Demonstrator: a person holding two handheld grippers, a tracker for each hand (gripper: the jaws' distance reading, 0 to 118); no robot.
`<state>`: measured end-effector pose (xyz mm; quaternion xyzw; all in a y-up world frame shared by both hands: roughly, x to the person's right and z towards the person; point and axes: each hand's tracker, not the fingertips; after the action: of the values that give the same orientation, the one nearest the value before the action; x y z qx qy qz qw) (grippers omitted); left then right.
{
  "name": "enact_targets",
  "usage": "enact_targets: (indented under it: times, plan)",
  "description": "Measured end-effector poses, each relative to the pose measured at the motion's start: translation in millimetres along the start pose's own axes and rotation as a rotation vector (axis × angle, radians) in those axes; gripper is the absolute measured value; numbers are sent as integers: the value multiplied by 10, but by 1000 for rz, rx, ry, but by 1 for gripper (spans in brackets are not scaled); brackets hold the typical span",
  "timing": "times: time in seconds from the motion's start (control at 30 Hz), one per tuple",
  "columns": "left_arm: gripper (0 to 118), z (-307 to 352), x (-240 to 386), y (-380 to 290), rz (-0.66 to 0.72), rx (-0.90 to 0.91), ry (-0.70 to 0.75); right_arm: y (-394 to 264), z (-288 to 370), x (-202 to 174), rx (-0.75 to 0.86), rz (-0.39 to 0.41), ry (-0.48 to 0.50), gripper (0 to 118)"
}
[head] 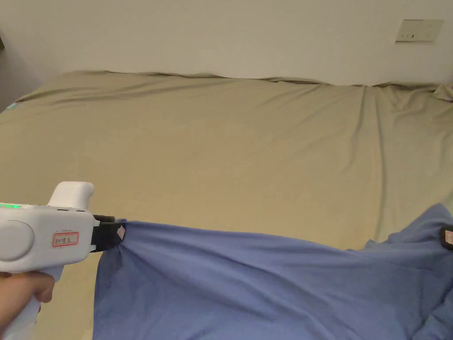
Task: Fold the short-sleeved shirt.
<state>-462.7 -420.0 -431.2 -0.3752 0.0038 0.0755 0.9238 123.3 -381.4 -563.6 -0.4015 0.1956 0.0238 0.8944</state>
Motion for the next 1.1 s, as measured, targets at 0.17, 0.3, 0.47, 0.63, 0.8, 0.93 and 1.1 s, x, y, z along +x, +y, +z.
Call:
enact_targets:
  times: [0.17,0.3,0.47,0.63,0.8,0.93,1.1]
  plan:
    - [7,601,-54,-577,32,17,-29,-605,564,-53,11,-16,22,2]
    - [7,876,-70,-1280,69,-22,-11,-1270,753,114,-23,-104,22,2]
    - [7,936,-94,-1997,120,-133,-11,-1987,759,160,-108,-186,-10,2]
    - [7,803,-88,-2430,140,-169,7,-2389,645,152,-157,-224,-52,2]
    - [7,768,-203,-2552,190,-139,-18,-2526,570,103,-182,-189,-99,2]
    - [72,884,-149,-2526,165,-140,17,-2485,633,35,-177,-153,-115,74]
    - [104,1411,-60,-2427,273,-18,-57,-2347,1105,-323,-43,-42,-91,108]
